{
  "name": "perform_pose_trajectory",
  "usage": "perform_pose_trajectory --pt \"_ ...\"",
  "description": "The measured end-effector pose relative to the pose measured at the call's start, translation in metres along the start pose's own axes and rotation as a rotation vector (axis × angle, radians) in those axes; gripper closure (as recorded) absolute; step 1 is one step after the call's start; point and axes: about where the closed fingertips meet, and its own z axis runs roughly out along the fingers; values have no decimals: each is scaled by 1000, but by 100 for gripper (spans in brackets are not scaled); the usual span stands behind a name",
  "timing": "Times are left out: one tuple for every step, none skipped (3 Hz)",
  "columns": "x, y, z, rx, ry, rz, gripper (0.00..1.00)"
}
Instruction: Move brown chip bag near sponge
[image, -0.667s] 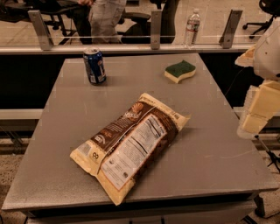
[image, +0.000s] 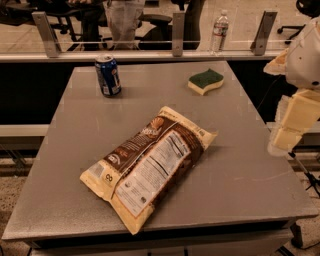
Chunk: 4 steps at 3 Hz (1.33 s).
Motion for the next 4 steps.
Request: perform_pose_trajectory --pt "-23 -3 14 -33 -43 -58 0" --pt "-53 1 35 -67 -89 -139 0" --pt "-77 4 60 -102 -113 -208 0" --pt "-100 12 90 -158 -122 -279 0"
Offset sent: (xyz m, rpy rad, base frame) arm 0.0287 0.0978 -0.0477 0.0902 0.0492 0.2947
